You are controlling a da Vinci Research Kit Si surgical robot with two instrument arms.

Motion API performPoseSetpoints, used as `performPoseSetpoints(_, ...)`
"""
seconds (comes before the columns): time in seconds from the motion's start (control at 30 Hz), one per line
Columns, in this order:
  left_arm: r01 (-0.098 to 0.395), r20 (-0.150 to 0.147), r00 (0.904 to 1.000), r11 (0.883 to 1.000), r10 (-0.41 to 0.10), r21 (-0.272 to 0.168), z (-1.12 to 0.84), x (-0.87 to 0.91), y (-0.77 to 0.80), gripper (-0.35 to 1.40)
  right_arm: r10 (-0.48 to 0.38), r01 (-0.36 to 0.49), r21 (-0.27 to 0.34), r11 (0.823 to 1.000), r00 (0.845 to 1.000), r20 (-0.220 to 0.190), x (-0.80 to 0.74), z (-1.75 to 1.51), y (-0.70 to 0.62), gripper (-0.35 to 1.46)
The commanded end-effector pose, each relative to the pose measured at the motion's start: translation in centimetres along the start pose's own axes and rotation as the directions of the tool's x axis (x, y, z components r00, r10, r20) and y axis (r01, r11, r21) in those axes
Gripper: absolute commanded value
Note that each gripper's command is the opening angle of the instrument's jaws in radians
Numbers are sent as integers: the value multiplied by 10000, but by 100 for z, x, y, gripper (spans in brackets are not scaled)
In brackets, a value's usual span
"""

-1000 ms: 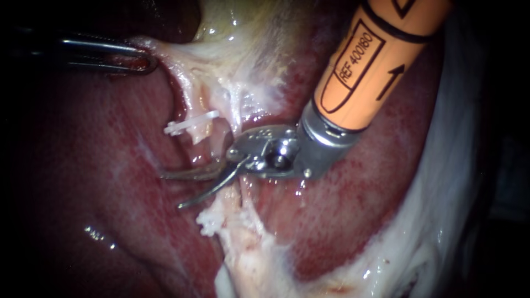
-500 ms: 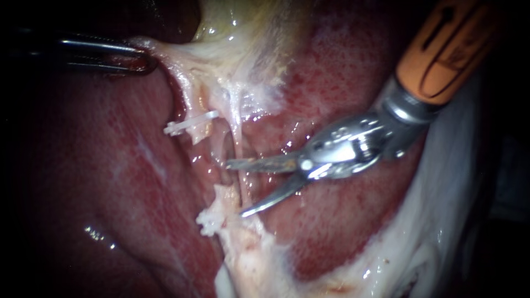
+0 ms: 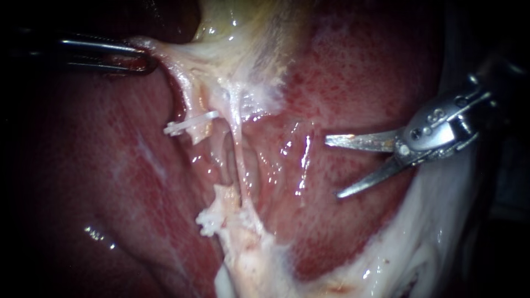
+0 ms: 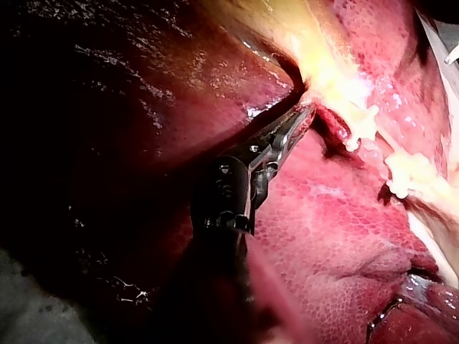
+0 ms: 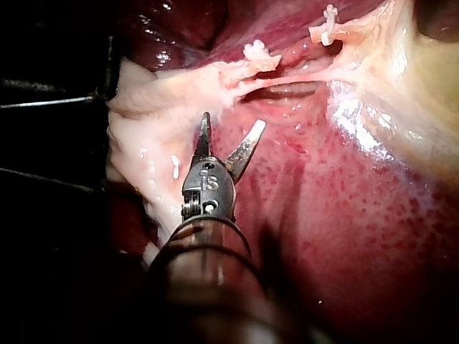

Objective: Go back from the cut left tube

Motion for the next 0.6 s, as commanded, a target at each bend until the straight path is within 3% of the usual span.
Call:
performPoseSetpoints(0.03, 4, -7, 10000, 10000, -4, 36, 3, -2, 0, -35, 25, -24, -54, 10000, 10000, 37, -1, -1, 0, 143)
performPoseSetpoints(0.43, -148, 17, 9999, 9999, 148, -61, 58, -26, 0, -35, 477, -478, 50, 9988, 9988, 126, -5, -6, -1, 143)
performPoseSetpoints(0.6, -132, 36, 9999, 9998, 132, -115, 71, -32, -1, -35, 473, -474, 48, 9989, 9988, 127, -5, -5, -1, 143)
